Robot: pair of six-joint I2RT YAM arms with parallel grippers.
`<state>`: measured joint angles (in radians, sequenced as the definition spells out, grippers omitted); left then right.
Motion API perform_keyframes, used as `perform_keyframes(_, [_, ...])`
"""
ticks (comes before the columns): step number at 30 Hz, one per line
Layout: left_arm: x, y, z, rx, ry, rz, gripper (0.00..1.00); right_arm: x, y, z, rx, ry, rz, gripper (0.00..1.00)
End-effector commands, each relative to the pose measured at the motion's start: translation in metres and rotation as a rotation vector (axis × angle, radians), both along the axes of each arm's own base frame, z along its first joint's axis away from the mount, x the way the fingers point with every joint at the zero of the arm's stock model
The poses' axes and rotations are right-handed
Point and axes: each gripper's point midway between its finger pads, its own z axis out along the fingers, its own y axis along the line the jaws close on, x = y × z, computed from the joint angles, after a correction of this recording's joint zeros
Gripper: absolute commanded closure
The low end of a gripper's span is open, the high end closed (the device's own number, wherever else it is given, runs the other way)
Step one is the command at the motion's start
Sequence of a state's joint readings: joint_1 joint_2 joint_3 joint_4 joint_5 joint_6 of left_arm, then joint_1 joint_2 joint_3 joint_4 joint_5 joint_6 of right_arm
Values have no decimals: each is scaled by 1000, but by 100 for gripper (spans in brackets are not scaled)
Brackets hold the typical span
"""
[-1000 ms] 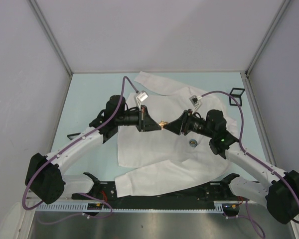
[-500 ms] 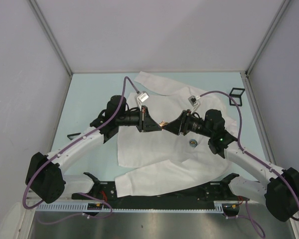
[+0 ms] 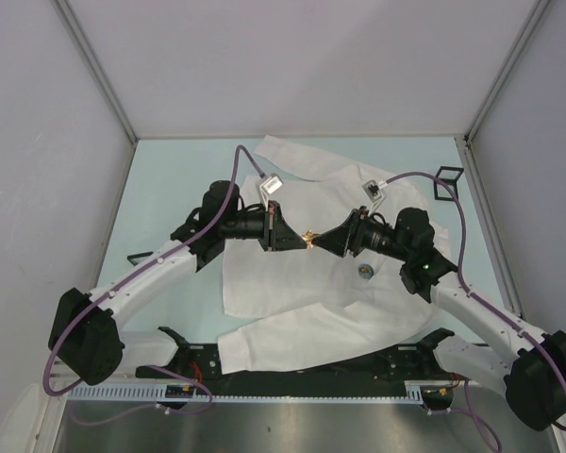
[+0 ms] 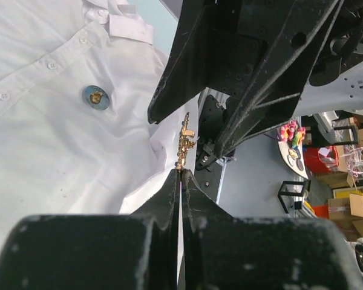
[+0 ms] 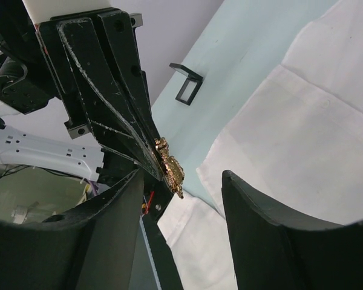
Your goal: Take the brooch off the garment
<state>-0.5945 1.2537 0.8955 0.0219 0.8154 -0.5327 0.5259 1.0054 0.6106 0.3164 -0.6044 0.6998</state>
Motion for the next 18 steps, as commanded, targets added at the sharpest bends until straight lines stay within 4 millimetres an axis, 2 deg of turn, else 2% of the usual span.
perform_keyframes(1, [-5,-4,9,-41,-28,-48,100,1,2,25,51,-60,27,42])
perform_keyframes(14, [-8,-5,10,-50,-23,-65,100,0,6,26,71,-53,53,55])
perform_keyframes(18, [-8,-5,11,-52,-25,-69,100,-2,9,25,72,-56,81,56])
